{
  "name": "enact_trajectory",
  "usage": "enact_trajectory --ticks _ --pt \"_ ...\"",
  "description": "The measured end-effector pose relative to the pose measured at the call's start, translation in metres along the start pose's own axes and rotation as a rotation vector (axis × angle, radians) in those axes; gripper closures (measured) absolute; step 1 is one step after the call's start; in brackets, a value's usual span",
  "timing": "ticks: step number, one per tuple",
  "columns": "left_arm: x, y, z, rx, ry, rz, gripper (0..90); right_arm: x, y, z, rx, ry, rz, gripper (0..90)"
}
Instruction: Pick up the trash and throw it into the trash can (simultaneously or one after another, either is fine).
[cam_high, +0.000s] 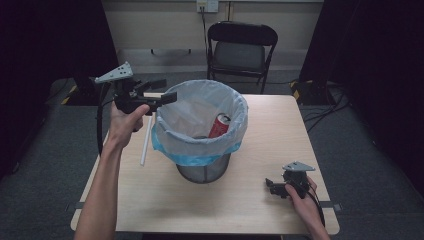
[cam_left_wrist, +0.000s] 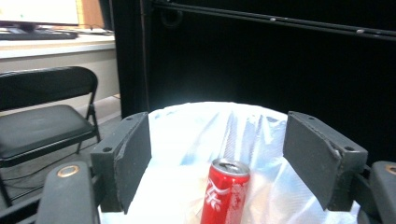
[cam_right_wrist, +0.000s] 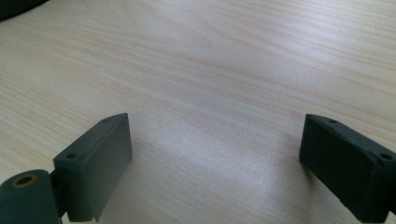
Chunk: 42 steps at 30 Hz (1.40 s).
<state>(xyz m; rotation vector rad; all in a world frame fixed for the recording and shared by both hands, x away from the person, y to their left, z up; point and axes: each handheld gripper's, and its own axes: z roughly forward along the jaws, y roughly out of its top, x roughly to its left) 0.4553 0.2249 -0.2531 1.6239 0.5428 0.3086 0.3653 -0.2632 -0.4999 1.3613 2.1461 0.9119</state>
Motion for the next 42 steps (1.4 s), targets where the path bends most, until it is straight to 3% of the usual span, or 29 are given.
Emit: enact_trajectory --ticks 5,13,16,24,30,35,39,42 --pt "0.006 -0.001 -0.009 0.005 0.052 -0.007 23.3 0.000 0.000 0.000 0.000 0.000 0.000 8.6" --pt "0.010 0.000 -0.020 -0.003 0.072 -0.008 26.7 0.000 0.000 0.000 0.001 0.001 -0.001 8.6" --pt "0.011 -0.001 -0.027 -0.017 0.098 0.001 29.0 0.000 0.000 0.000 0.000 0.000 0.000 8.6" --pt "0.021 -0.006 -0.046 -0.009 0.155 -0.028 27.4 0.000 0.000 0.000 0.000 0.000 0.000 8.6" --pt "0.028 -0.014 -0.061 -0.008 0.182 -0.057 27.3 0.000 0.000 0.000 0.000 0.000 0.000 8.6" --pt "0.031 -0.018 -0.069 0.002 0.208 -0.051 27.3 0.000 0.000 0.000 0.000 0.000 0.001 8.6" --pt "0.032 -0.027 -0.077 0.012 0.211 -0.070 27.6 0.000 0.000 0.000 0.000 0.000 0.000 8.6" --pt "0.034 -0.035 -0.081 0.028 0.240 -0.077 29.0 0.000 0.000 0.000 0.000 0.000 0.000 8.6"
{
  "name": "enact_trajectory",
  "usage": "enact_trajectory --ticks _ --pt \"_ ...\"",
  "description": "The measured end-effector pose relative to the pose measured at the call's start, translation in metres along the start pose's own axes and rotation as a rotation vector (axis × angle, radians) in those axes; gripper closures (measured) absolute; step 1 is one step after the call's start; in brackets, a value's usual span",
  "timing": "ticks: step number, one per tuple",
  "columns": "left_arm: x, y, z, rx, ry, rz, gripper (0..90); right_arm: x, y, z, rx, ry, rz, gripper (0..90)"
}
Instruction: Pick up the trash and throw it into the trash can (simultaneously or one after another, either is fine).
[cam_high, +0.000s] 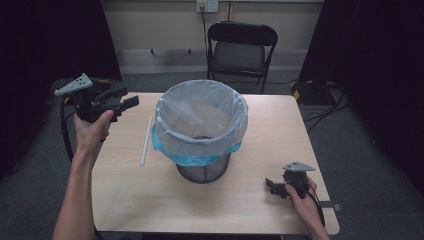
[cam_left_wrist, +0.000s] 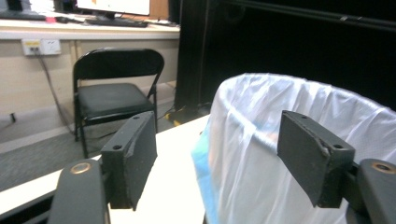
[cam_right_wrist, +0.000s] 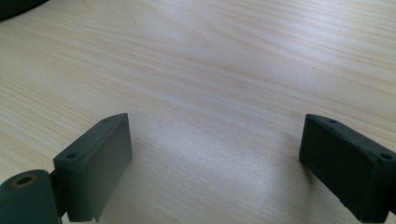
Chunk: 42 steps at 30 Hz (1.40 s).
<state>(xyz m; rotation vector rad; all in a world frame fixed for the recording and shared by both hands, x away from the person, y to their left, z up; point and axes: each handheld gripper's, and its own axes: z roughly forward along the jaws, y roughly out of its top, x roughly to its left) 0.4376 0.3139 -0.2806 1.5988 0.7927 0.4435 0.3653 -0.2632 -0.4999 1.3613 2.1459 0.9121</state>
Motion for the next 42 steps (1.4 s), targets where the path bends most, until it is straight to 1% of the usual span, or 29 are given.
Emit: enact_trajectory --ticks 1,2,3,4,6,7,9,10,11,12,14,15,16,18,19,20,21,22,23,24,25,26,29,30,31,33,37,39,42 --pt "0.002 -0.002 -0.001 0.003 0.003 -0.003 29.0 0.000 0.000 0.000 0.000 0.000 0.000 8.6" --pt "0.004 -0.007 -0.003 0.013 0.024 -0.004 29.2 0.000 0.000 0.000 0.000 0.000 0.000 8.6" --pt "0.005 -0.009 -0.004 0.016 0.032 -0.002 29.2 0.000 0.000 0.000 0.000 0.000 0.001 8.6" --pt "0.005 -0.009 -0.004 0.016 0.032 -0.002 29.2 0.000 0.000 0.000 0.000 0.000 0.001 8.6" --pt "0.008 -0.017 -0.007 0.028 0.043 0.016 28.5 0.000 0.000 0.000 0.002 0.000 0.000 8.6" --pt "0.008 -0.017 -0.007 0.028 0.043 0.016 28.1 0.000 0.000 0.000 0.002 0.000 0.000 8.6" --pt "0.009 -0.024 -0.008 0.037 0.062 0.010 28.1 0.000 0.000 0.000 0.002 0.000 0.001 8.6" --pt "0.010 -0.027 -0.009 0.058 0.074 0.008 28.1 0.000 0.000 0.000 0.000 0.000 -0.001 8.6" --pt "0.013 -0.034 -0.009 0.080 0.100 0.006 28.2 0.000 0.000 0.000 0.001 0.000 -0.001 8.6" --pt "0.013 -0.034 -0.009 0.080 0.100 0.006 28.2 0.000 0.000 0.000 0.001 0.000 -0.001 8.6" --pt "0.016 -0.042 -0.010 0.101 0.112 -0.007 28.7 0.000 0.000 0.000 0.002 0.000 0.002 8.6" --pt "0.017 -0.045 -0.010 0.123 0.125 -0.008 28.7 0.000 0.000 0.000 0.002 0.000 0.002 8.6" --pt "0.018 -0.049 -0.010 0.132 0.144 -0.006 28.7 0.000 0.000 0.000 0.002 0.000 0.001 8.6" --pt "0.020 -0.057 -0.010 0.164 0.158 -0.009 28.7 0.000 0.000 0.000 -0.001 0.001 0.001 8.6" --pt "0.022 -0.067 -0.011 0.192 0.170 -0.015 28.7 0.000 0.000 0.000 0.001 0.000 -0.001 8.6" --pt "0.022 -0.067 -0.011 0.192 0.170 -0.015 28.7 0.000 0.000 0.000 0.001 0.000 -0.001 8.6" --pt "0.023 -0.078 -0.010 0.226 0.178 -0.025 28.7 0.000 0.000 0.000 0.002 0.000 0.001 8.6" --pt "0.024 -0.084 -0.009 0.236 0.181 -0.027 28.8 0.000 0.000 0.000 0.001 -0.001 0.002 8.6" --pt "0.024 -0.084 -0.009 0.236 0.181 -0.027 29.1 0.000 0.000 0.000 0.001 -0.001 0.002 8.6" --pt "0.025 -0.093 -0.007 0.257 0.188 -0.039 29.4 0.000 0.000 0.000 0.000 0.000 0.000 8.6" --pt "0.025 -0.093 -0.007 0.257 0.188 -0.039 29.5 0.000 0.000 0.000 0.000 0.000 0.000 8.6" --pt "0.025 -0.097 -0.005 0.272 0.197 -0.041 29.5 0.000 0.000 0.000 0.001 -0.001 0.002 8.6" --pt "0.026 -0.110 -0.002 0.304 0.197 -0.057 29.9 0.000 0.000 0.000 0.002 -0.001 0.002 8.6" --pt "0.027 -0.118 0.001 0.327 0.199 -0.069 30.0 0.000 0.000 0.000 0.002 -0.001 0.003 8.6" --pt "0.027 -0.118 0.001 0.327 0.199 -0.069 30.2 0.000 0.000 0.000 0.002 -0.001 0.003 8.6" --pt "0.026 -0.126 0.004 0.348 0.204 -0.077 30.6 0.000 0.000 0.000 0.002 0.000 0.001 8.6" --pt "0.027 -0.143 0.010 0.389 0.200 -0.082 31.0 0.000 0.000 0.000 0.001 -0.002 0.002 8.7" --pt "0.028 -0.151 0.014 0.426 0.205 -0.090 31.1 0.000 0.000 0.000 0.000 -0.002 0.004 8.7" --pt "0.030 -0.161 0.018 0.445 0.182 -0.124 34.8 0.000 0.000 0.000 0.001 -0.003 0.002 8.7"
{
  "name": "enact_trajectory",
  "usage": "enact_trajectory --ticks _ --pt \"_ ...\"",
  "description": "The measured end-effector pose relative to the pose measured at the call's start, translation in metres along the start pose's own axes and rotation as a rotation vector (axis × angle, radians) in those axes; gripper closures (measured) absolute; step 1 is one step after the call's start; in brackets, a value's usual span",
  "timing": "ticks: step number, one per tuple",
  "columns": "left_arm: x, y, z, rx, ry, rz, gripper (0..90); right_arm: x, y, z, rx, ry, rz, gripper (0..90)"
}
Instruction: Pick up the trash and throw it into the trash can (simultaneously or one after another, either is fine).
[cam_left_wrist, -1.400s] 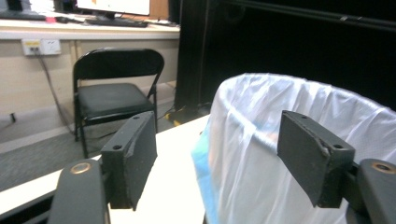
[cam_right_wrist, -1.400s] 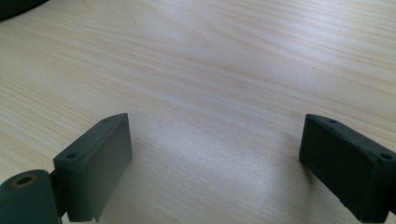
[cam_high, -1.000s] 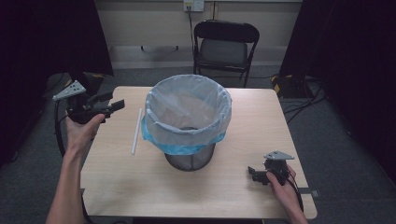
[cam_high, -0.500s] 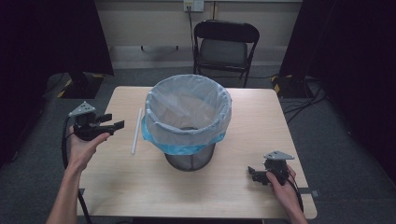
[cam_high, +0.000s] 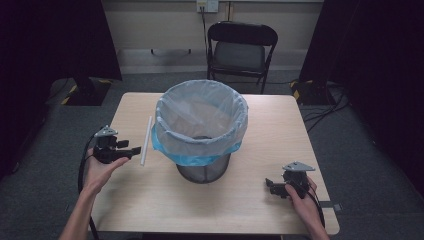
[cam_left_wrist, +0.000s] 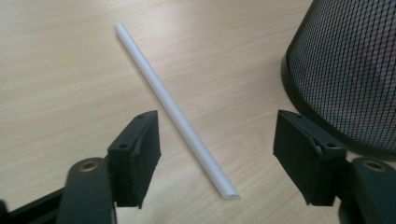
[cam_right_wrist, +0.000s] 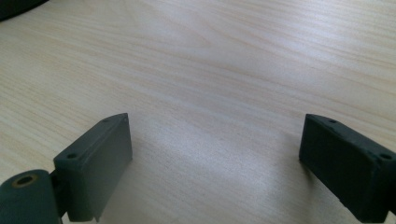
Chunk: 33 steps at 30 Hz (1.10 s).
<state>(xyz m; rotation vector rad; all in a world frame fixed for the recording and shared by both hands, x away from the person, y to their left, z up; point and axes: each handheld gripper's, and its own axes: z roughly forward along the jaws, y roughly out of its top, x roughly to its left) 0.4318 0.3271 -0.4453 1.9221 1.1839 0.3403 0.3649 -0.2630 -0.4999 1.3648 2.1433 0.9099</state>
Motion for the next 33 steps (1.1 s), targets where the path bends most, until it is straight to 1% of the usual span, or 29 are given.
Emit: enact_trajectory --ticks 1,2,3,4,6,7,10,11,12,14,15,16,18,19,22,23,24,25,26,27,28,29,30,32,33 --pt "0.000 -0.003 0.004 0.005 -0.009 -0.007 37.1 0.000 0.000 0.000 0.000 0.000 0.000 8.7" --pt "0.002 -0.006 0.007 0.016 -0.017 -0.009 43.3 0.000 0.000 0.000 0.000 0.000 0.000 8.7" --pt "0.003 -0.008 0.011 0.029 -0.010 -0.018 43.3 0.000 0.000 0.000 0.000 0.000 0.000 8.7" --pt "0.004 -0.010 0.014 0.044 0.000 -0.019 43.9 0.000 0.000 0.000 0.000 0.000 0.000 8.7" --pt "0.003 -0.012 0.018 0.058 0.005 -0.022 47.8 0.000 0.000 0.000 0.000 0.000 -0.001 8.7" --pt "0.000 -0.013 0.021 0.061 0.016 -0.016 48.7 0.000 0.000 0.000 0.000 0.000 -0.001 8.7" --pt "-0.002 -0.014 0.025 0.069 0.017 -0.012 50.2 0.000 0.000 0.000 0.000 0.000 0.000 8.7" --pt "-0.003 -0.015 0.028 0.084 0.018 -0.001 50.2 0.000 0.000 0.000 0.000 0.000 0.000 8.7" --pt "-0.006 -0.016 0.032 0.103 0.046 0.014 51.6 0.000 0.000 0.000 0.000 0.000 0.000 8.7" --pt "-0.006 -0.017 0.033 0.109 0.038 0.013 53.4 0.000 0.000 0.000 0.000 0.000 0.000 8.7" --pt "-0.008 -0.017 0.035 0.117 0.040 0.028 54.1 0.000 0.000 0.000 0.000 0.000 0.000 8.7" --pt "-0.008 -0.017 0.035 0.117 0.040 0.028 55.8 0.000 0.000 0.000 0.000 0.000 0.000 8.7" --pt "-0.009 -0.019 0.038 0.130 0.072 0.055 56.6 0.000 0.000 0.000 -0.001 0.000 0.002 8.7" --pt "-0.007 -0.022 0.041 0.141 0.066 0.043 57.5 0.000 0.000 0.000 0.000 0.000 0.000 8.7" --pt "-0.008 -0.022 0.041 0.138 0.078 0.047 62.7 0.000 0.000 0.000 -0.001 0.000 0.001 8.7" --pt "-0.008 -0.022 0.040 0.140 0.091 0.056 62.7 0.000 0.000 0.000 -0.001 0.000 0.001 8.7" --pt "-0.009 -0.022 0.040 0.142 0.102 0.063 65.6 0.000 0.000 0.000 0.000 0.000 0.000 8.7" --pt "-0.008 -0.022 0.040 0.143 0.111 0.069 71.2 0.000 0.000 0.000 -0.001 0.000 0.002 8.7" --pt "-0.008 -0.022 0.040 0.145 0.115 0.075 71.2 0.000 0.000 0.000 -0.001 0.000 0.002 8.7" --pt "-0.008 -0.022 0.040 0.147 0.119 0.077 73.3 0.000 0.000 0.000 0.000 0.000 0.002 8.7" --pt "-0.008 -0.021 0.040 0.156 0.130 0.088 76.3 0.000 0.000 0.000 0.000 0.000 0.002 8.7" --pt "-0.007 -0.021 0.041 0.156 0.133 0.084 78.8 0.000 0.000 0.000 -0.001 0.000 0.002 8.7" --pt "-0.007 -0.020 0.041 0.157 0.137 0.087 78.7 0.000 0.000 0.000 -0.001 0.000 0.002 8.7" --pt "-0.008 -0.020 0.041 0.160 0.145 0.078 79.2 0.000 0.000 0.000 -0.001 0.000 0.002 8.7" --pt "-0.008 -0.019 0.041 0.171 0.146 0.082 79.4 0.000 0.000 0.000 -0.001 -0.001 0.002 8.7"
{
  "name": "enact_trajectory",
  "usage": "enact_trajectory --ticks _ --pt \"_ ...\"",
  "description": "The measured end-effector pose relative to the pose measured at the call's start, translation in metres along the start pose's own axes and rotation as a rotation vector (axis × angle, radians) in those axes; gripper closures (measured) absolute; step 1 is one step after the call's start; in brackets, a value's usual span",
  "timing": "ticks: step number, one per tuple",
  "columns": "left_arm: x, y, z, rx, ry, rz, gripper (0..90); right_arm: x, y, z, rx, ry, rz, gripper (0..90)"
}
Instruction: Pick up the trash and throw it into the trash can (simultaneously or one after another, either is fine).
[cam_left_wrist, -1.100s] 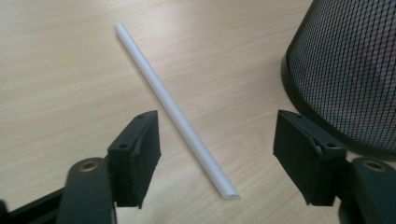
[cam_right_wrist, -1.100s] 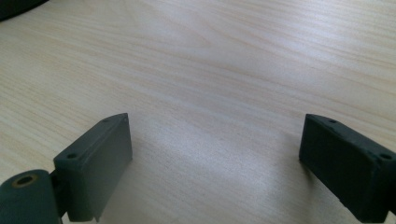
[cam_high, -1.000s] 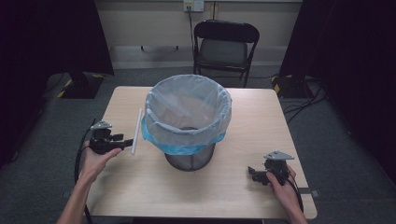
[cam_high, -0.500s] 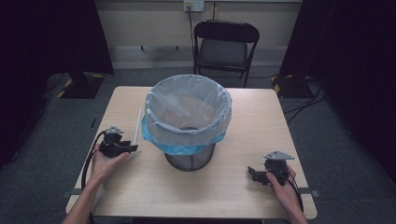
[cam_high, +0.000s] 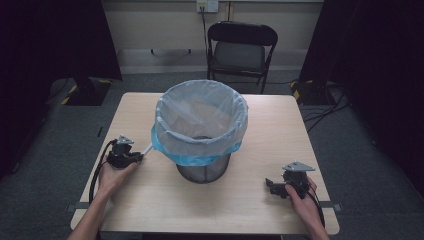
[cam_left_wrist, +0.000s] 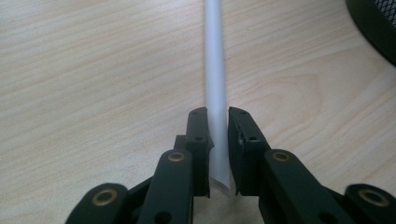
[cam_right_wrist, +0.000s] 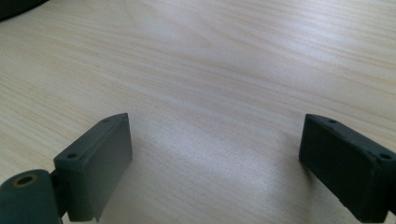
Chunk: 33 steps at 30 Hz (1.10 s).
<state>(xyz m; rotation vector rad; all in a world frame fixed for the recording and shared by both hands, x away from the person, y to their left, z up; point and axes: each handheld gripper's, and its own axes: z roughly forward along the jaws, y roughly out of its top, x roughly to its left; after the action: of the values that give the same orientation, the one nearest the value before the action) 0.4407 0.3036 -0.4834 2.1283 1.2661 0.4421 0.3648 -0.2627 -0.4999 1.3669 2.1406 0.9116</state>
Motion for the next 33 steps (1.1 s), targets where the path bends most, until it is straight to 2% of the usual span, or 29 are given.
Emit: enact_trajectory --ticks 6,9,16,19,33 --pt "0.000 0.002 0.002 0.003 0.015 -0.021 80.2 0.000 0.000 0.000 0.000 0.000 0.000 8.8" --pt "0.002 0.002 0.002 -0.005 0.011 -0.051 80.6 0.000 0.000 0.000 0.000 0.000 0.000 8.7" --pt "0.006 0.001 0.001 -0.016 -0.006 -0.069 80.6 0.000 0.000 0.000 0.001 0.000 0.000 8.8" --pt "0.008 0.001 -0.002 -0.041 -0.017 -0.096 80.5 0.000 0.000 0.000 0.001 0.000 0.000 8.7" --pt "0.017 0.008 -0.024 -0.166 -0.058 -0.147 80.5 0.000 0.000 0.000 0.001 0.000 -0.002 8.7"
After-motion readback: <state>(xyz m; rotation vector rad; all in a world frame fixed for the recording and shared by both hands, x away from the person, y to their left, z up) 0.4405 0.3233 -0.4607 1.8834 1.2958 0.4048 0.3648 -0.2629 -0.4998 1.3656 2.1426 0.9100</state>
